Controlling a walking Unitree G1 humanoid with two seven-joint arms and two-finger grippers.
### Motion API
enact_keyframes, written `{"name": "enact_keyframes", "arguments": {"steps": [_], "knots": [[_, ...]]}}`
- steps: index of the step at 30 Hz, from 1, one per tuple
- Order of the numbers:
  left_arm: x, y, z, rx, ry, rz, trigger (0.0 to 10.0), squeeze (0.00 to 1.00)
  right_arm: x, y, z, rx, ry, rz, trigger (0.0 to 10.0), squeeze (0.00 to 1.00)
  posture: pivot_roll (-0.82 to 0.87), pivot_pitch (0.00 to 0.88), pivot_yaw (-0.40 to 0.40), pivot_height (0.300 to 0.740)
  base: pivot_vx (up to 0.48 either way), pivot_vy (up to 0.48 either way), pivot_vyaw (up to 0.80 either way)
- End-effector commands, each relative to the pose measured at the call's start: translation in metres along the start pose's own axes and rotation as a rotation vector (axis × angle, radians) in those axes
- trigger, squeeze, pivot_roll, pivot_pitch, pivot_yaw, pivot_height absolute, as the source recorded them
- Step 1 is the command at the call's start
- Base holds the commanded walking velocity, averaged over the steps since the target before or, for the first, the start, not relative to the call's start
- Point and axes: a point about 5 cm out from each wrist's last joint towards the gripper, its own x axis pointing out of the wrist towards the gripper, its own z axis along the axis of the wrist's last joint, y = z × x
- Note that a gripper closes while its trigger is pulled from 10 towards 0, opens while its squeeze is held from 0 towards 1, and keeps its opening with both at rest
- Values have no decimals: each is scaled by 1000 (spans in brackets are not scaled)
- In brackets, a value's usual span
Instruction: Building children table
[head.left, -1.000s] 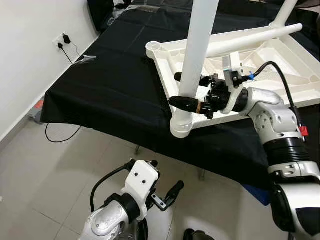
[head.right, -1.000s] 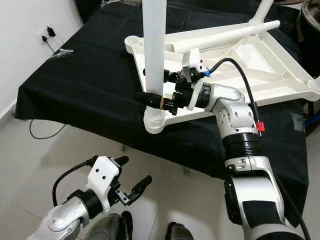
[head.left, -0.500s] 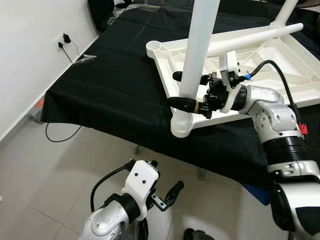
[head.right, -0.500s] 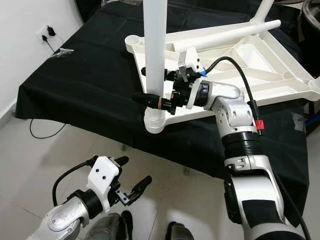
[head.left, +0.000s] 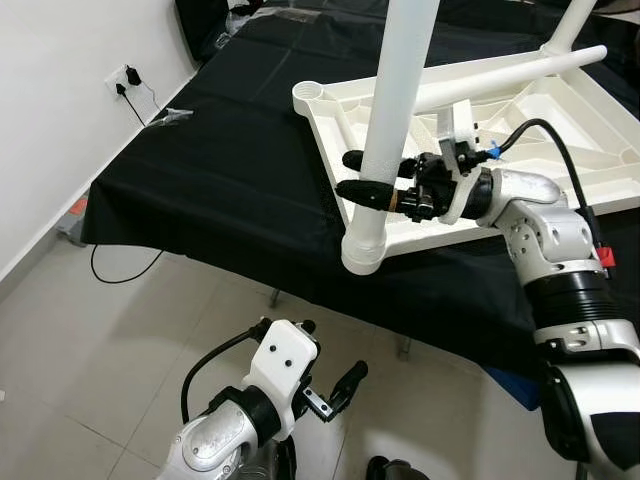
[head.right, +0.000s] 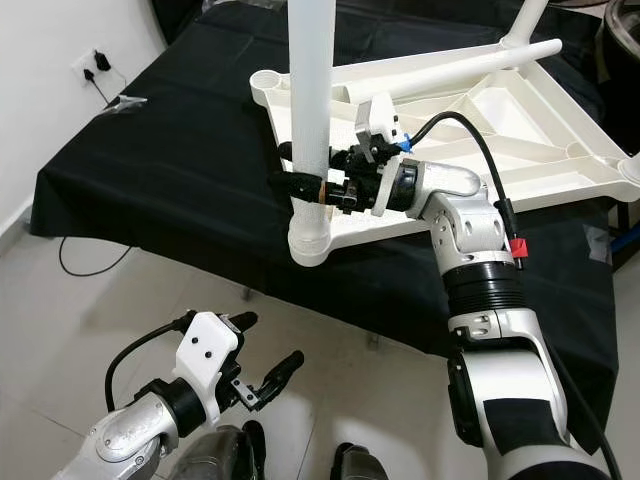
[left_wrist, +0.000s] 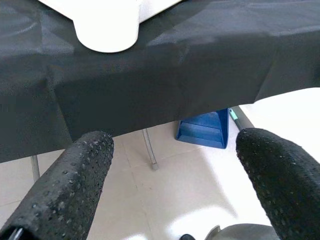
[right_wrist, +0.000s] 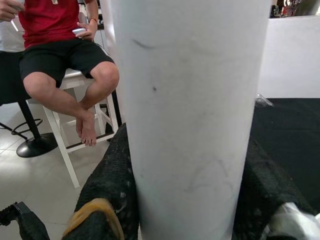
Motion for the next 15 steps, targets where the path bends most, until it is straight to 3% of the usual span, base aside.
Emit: {"name": "enact_keyframes", "arguments": {"steps": [1, 8, 15], "knots": [[-2, -2, -2, -6, 13, -2, 10000, 0, 2, 0, -1, 10, -2, 3, 0, 0, 195, 270, -23, 740, 0, 0, 0], [-2, -1, -2, -11, 14, 2, 10000, 0, 1, 2, -4, 16, 0, -2, 0, 0, 193, 268, -19, 740, 0, 0, 0], [-2, 0, -1, -14, 12, 6, 10000, 0, -3, 0, -4, 13, 6, -90, 0, 0, 189, 259, -18, 740, 0, 0, 0]]}}
